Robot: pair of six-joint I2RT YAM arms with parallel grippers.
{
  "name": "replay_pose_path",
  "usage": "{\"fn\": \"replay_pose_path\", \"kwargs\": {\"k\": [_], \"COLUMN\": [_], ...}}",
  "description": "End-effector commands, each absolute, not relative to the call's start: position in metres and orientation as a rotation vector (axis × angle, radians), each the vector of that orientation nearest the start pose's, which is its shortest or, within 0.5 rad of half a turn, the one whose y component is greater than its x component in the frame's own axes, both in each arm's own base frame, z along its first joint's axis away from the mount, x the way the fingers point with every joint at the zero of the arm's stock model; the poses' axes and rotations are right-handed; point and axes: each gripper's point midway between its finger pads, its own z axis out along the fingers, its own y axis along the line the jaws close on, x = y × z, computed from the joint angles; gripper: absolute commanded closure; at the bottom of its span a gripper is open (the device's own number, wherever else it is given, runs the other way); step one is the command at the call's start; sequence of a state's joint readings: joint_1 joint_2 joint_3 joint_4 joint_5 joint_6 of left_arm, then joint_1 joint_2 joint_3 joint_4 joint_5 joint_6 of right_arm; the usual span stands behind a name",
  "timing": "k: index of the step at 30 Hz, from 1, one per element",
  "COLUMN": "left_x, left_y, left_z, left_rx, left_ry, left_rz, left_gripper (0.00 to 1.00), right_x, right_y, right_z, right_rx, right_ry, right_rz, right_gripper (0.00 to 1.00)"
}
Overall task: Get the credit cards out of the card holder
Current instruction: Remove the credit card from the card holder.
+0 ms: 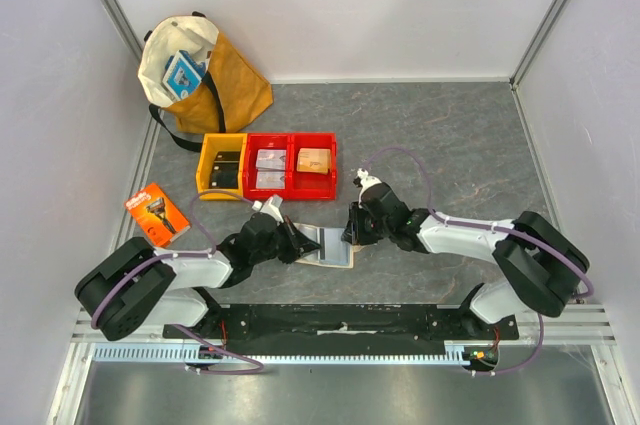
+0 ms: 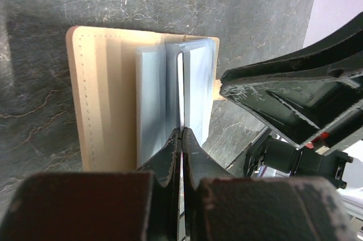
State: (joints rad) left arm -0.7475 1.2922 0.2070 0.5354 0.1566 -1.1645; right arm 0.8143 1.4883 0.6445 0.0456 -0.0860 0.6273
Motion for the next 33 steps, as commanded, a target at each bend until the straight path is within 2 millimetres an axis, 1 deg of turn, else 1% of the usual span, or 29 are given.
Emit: {"fn": "replay_pose_path", "kwargs": {"k": [1,4,7,9,12,17,21,29,33], "left_x": [0.189,0.189,0.189,0.189,0.189,0.188,0.188,0.185,0.183], "left_y": [-0.259,-0.259,-0.258,-0.257,-0.256,-0.253,-0.248,-0.237,-0.231], "left_z": [0.045,0.044,0.042,0.040,0.040,0.037,0.034,0.025,0.022], "left_rx": [-0.427,-0.427,-0.429,-0.431,-0.432,-0.452,-0.490,-0.567,-0.590], "left_ry": [2.333,2.337,2.341,2.345,2.346,2.349,2.349,2.357,2.360], "left_rz": [-1.219,-1.213,-1.205,-1.197,-1.194,-1.176,-1.158,-1.124,-1.108], "left_gripper": [0.98,0.98,0.98,0.98,0.98,0.98,0.98,0.98,0.98], "right_x": [0.218,0.216,0.214,0.213,0.210,0.205,0.198,0.190,0.190], "right_y": [0.294,0.301,0.311,0.316,0.319,0.309,0.294,0.276,0.272], "right_z": [0.065,0.068,0.067,0.064,0.052,0.029,0.012,-0.010,-0.015], "right_rx": [-0.321,-0.342,-0.355,-0.351,-0.345,-0.299,-0.262,-0.224,-0.220], "right_ry": [2.418,2.402,2.397,2.404,2.430,2.505,2.575,2.659,2.675], "right_rz": [0.822,0.875,0.947,0.977,0.993,0.943,0.880,0.806,0.788], "right_gripper": [0.72,0.75,0.77,0.80,0.82,0.87,0.89,0.91,0.91]}}
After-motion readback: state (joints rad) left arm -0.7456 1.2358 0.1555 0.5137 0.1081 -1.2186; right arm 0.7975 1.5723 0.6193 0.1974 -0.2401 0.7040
